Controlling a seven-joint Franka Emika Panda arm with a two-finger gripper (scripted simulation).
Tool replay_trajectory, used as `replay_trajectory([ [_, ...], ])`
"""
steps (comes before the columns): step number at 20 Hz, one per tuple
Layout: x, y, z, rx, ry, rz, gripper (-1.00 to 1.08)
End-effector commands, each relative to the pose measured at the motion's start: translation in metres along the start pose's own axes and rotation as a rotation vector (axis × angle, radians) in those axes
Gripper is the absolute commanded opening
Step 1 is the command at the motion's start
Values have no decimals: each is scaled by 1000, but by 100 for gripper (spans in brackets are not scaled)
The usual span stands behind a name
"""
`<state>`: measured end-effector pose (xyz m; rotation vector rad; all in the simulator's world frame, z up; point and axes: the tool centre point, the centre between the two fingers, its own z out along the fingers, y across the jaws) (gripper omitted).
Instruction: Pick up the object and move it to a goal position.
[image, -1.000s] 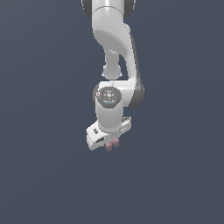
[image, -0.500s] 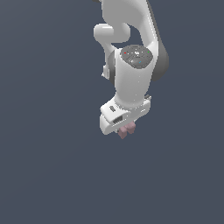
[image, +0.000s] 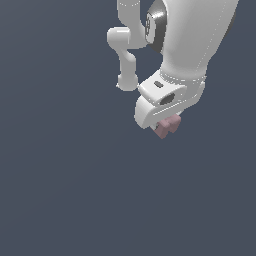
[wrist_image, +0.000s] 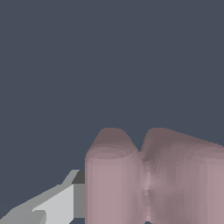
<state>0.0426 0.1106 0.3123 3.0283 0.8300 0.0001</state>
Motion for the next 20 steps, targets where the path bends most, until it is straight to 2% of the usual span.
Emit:
replay_trajectory([
  [1,4,-14,-26,0,-1,0,-100],
  [11,21,-64,-116,1,0,1,-100],
  [20,32,-88,-162,2,0,2,-100],
])
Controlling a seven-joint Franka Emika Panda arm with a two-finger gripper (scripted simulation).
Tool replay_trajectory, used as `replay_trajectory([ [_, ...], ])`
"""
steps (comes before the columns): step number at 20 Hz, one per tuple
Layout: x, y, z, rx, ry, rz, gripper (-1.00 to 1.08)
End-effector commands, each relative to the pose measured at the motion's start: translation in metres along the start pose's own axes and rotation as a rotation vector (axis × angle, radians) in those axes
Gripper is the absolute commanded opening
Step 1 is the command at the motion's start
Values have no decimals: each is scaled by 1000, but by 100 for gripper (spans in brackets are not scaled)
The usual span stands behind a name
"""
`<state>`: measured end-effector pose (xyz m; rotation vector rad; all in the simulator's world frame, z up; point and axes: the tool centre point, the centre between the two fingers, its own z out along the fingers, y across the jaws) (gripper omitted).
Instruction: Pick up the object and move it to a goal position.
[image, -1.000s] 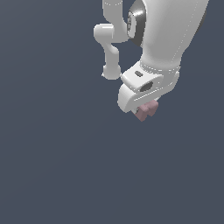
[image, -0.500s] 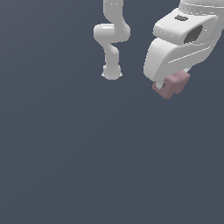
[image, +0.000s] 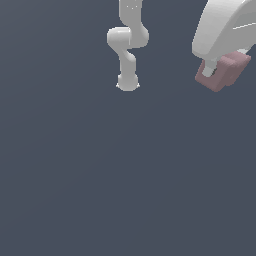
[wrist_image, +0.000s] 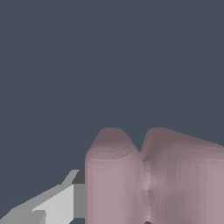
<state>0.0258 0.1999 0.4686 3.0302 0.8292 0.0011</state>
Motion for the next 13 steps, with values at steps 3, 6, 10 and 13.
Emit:
replay_trajectory([
  [3,3,-7,-13,0,-1,1,-100],
  [6,5,-10,-18,0,-1,1,-100],
  [10,6,-11,-22,0,-1,1,-100],
  [13,6,-12,-23,0,-1,1,-100],
])
